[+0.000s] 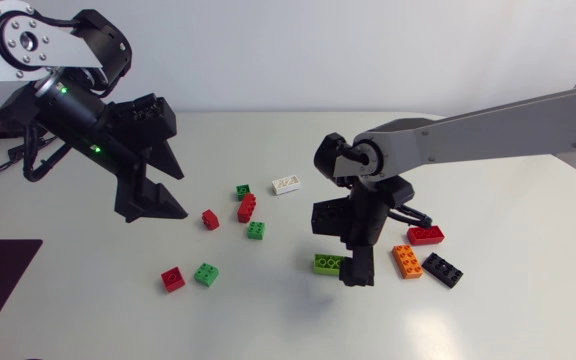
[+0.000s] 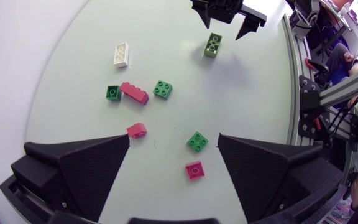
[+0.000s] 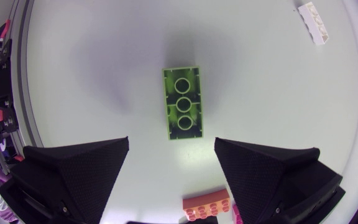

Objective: Sort duplo bricks by size, large to the right and small to the left

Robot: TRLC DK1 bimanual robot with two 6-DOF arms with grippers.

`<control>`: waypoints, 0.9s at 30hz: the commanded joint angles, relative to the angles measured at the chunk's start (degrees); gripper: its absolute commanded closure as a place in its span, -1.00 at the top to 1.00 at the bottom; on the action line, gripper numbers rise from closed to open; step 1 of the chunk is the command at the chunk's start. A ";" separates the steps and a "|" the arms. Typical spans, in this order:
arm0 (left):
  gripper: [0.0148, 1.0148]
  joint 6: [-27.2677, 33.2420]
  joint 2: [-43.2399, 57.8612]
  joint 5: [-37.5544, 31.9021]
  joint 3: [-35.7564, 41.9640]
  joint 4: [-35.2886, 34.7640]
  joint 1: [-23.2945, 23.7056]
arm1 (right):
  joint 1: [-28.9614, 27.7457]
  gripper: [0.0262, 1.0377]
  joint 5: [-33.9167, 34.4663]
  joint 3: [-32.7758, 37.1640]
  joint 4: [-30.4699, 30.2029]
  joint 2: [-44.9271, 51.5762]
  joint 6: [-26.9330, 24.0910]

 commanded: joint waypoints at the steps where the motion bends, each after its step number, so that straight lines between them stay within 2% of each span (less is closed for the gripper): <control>1: 0.95 0.32 -1.00 0.48 -1.45 0.17 0.84 | 1.15 0.91 0.00 1.95 0.35 3.04 -2.10; 10: 0.95 0.40 -0.39 0.57 -2.06 1.22 1.54 | 1.76 0.90 -0.17 5.99 0.88 9.01 -1.31; 13: 0.95 0.23 -0.39 0.65 -2.68 2.10 1.28 | 1.06 0.73 -0.52 6.78 0.79 11.03 0.09; 18: 0.95 0.14 -0.04 0.65 -3.12 2.89 0.84 | -1.49 0.24 -4.39 6.61 0.70 11.38 1.15; 24: 0.95 -0.03 -0.04 0.74 -3.29 3.33 0.05 | -4.57 -0.62 -8.96 5.38 2.64 8.04 2.03; 27: 0.95 -0.21 0.05 1.01 -3.38 3.86 -0.31 | -6.32 -0.86 -10.37 4.85 2.55 6.29 2.12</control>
